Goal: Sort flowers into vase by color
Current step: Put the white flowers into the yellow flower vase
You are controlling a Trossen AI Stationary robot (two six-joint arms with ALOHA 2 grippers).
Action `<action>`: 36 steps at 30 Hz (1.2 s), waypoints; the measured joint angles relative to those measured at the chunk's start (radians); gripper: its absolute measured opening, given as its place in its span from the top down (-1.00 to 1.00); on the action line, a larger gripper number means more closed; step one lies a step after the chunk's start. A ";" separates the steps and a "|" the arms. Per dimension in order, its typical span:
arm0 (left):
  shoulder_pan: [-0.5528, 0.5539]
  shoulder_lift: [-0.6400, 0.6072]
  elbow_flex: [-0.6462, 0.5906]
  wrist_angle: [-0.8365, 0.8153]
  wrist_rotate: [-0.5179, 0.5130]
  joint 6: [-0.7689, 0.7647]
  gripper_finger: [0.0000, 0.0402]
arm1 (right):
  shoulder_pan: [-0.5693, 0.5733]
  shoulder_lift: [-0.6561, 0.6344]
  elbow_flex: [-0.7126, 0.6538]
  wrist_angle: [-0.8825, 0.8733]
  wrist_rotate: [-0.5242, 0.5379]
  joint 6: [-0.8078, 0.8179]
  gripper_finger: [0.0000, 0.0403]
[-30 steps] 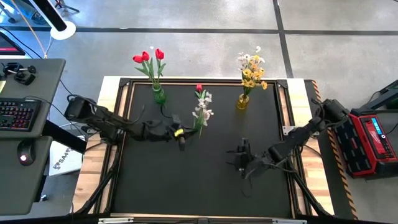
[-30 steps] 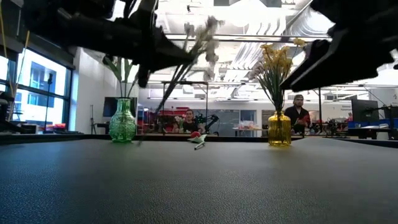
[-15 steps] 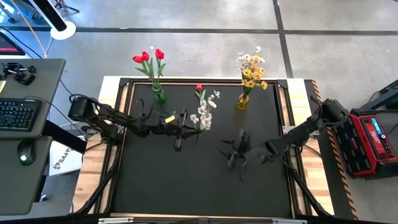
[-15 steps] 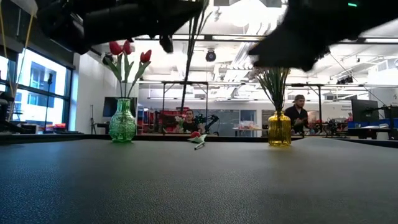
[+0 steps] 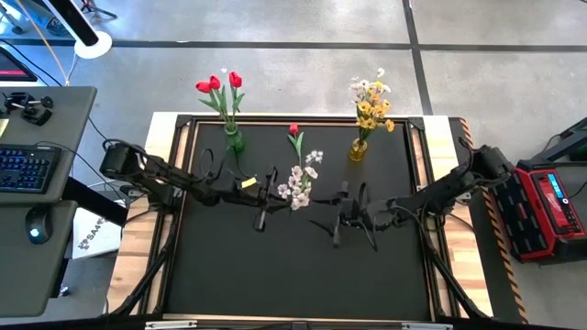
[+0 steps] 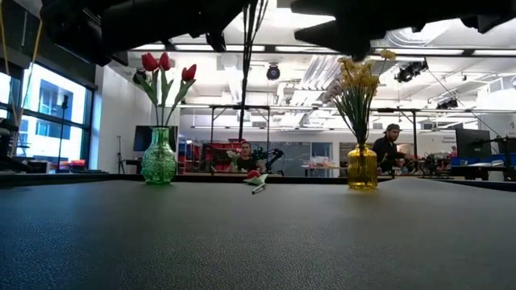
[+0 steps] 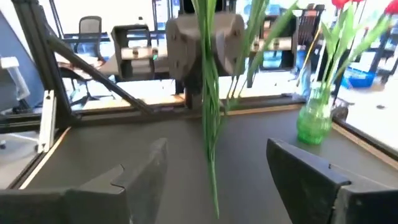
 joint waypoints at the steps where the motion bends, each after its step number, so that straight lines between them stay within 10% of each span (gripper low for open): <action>1: -0.004 0.000 0.000 0.001 -0.009 0.007 1.00 | 0.000 0.009 0.011 0.010 0.000 -0.013 -0.28; 17: -0.042 0.000 0.000 -0.003 -0.027 0.013 1.00 | -0.083 0.271 0.194 0.186 -0.128 -0.129 -0.07; 25: -0.046 0.000 0.000 -0.010 -0.034 0.012 0.98 | -0.083 0.271 0.260 0.059 -0.107 -0.117 0.45; 30: -0.045 0.000 0.001 -0.083 -0.058 0.012 0.80 | -0.083 0.271 0.261 0.036 -0.074 -0.088 0.93; 36: -0.045 -0.006 0.002 -0.160 -0.078 0.012 0.44 | -0.083 0.271 0.261 -0.027 -0.026 -0.032 0.96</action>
